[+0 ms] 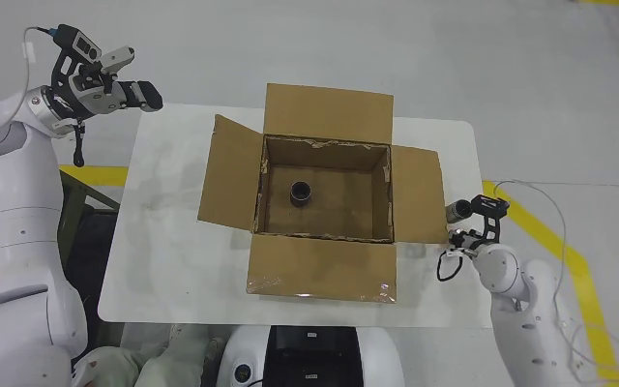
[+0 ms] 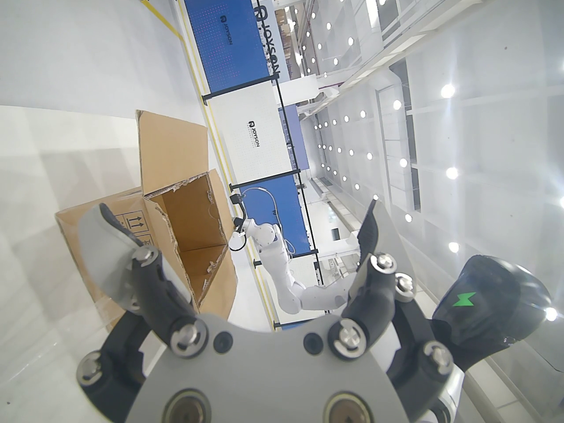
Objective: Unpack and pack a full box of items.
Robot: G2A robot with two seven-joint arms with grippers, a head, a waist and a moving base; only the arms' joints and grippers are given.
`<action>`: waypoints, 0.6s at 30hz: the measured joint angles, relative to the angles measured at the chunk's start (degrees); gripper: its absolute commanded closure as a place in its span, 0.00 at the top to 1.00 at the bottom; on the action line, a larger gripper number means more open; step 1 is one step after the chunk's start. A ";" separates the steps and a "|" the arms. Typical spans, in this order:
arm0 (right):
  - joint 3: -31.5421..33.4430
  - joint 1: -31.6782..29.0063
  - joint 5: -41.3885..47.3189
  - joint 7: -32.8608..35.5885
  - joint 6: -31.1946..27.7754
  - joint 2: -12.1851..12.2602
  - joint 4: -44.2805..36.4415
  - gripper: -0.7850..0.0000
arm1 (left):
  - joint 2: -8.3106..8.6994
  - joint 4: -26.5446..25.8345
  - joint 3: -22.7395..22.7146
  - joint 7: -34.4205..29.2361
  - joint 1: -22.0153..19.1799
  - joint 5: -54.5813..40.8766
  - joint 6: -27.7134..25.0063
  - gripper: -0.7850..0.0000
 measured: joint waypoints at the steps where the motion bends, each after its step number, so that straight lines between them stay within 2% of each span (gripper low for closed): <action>1: -0.03 0.03 0.02 -0.02 0.00 0.00 0.08 0.68 | 0.00 0.00 0.00 0.00 0.00 0.00 0.00 1.00; 4: -0.05 0.06 0.27 -0.06 0.04 0.01 0.23 0.75 | 0.00 0.00 0.00 0.00 0.00 0.00 0.00 1.00; 10: 1.40 -1.02 0.73 -0.33 0.37 0.17 -2.26 0.76 | 0.00 0.00 0.00 0.00 0.00 0.00 0.00 1.00; 18: 4.83 -4.85 1.59 -1.52 1.70 0.37 -10.16 0.76 | 0.00 0.00 0.00 0.00 0.00 0.00 0.00 1.00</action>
